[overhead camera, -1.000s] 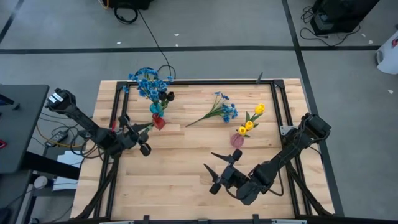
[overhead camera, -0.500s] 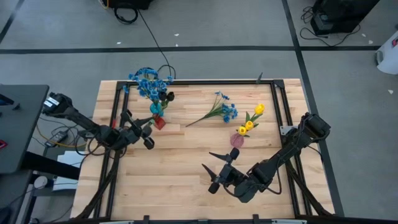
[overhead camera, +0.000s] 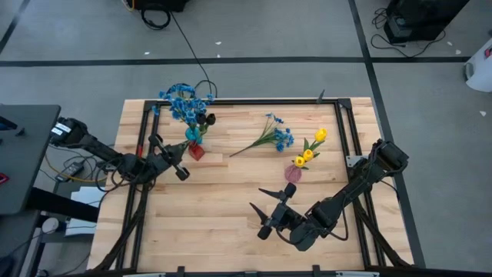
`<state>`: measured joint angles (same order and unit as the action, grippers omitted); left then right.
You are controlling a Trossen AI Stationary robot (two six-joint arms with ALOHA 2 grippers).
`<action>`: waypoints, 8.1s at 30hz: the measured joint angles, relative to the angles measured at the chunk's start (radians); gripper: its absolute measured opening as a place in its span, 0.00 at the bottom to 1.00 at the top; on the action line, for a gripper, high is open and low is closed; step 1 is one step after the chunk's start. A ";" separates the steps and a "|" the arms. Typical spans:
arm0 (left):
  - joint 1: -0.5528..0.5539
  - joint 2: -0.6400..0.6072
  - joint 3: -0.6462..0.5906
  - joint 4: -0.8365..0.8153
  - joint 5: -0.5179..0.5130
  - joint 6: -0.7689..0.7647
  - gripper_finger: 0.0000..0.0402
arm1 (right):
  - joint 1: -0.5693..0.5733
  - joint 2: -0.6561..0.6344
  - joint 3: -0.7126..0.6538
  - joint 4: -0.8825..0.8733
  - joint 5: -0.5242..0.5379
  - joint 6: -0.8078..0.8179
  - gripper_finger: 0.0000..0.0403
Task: Sort flowers into vase by color
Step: Put the black flower into the red vase, then put the blue flower into the blue vase
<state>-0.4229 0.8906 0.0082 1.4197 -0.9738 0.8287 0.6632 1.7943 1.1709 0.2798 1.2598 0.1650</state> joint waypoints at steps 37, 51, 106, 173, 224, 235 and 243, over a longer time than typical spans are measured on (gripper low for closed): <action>0.080 0.026 0.001 -0.350 0.100 -0.837 0.06 | 0.000 0.000 0.000 0.008 -0.006 -0.010 0.64; 0.079 0.322 0.192 -0.334 0.207 -0.870 0.06 | 0.005 -0.001 0.000 0.002 -0.083 -0.030 0.63; 0.076 0.716 0.772 -0.831 0.637 -0.833 0.42 | 0.230 -0.211 0.000 -0.574 -0.027 0.342 0.65; 0.695 1.177 0.954 -0.896 0.889 -0.834 0.04 | 0.201 -0.209 0.000 -0.582 -0.076 0.303 0.61; -0.212 0.239 0.623 -0.731 0.335 -0.570 0.06 | -0.036 0.055 0.000 0.443 -0.418 -0.386 0.64; -0.241 0.418 0.591 -0.449 0.366 -0.501 0.06 | -0.118 0.053 0.000 0.547 -0.518 -0.376 0.86; -0.240 0.570 0.621 -0.273 0.354 -0.355 0.06 | -0.123 0.053 0.000 0.627 -0.569 -0.405 0.86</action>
<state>-0.6630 1.4609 0.6288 1.1471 -0.6196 0.4737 0.5400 1.8469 1.1709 0.9064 0.6908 -0.2402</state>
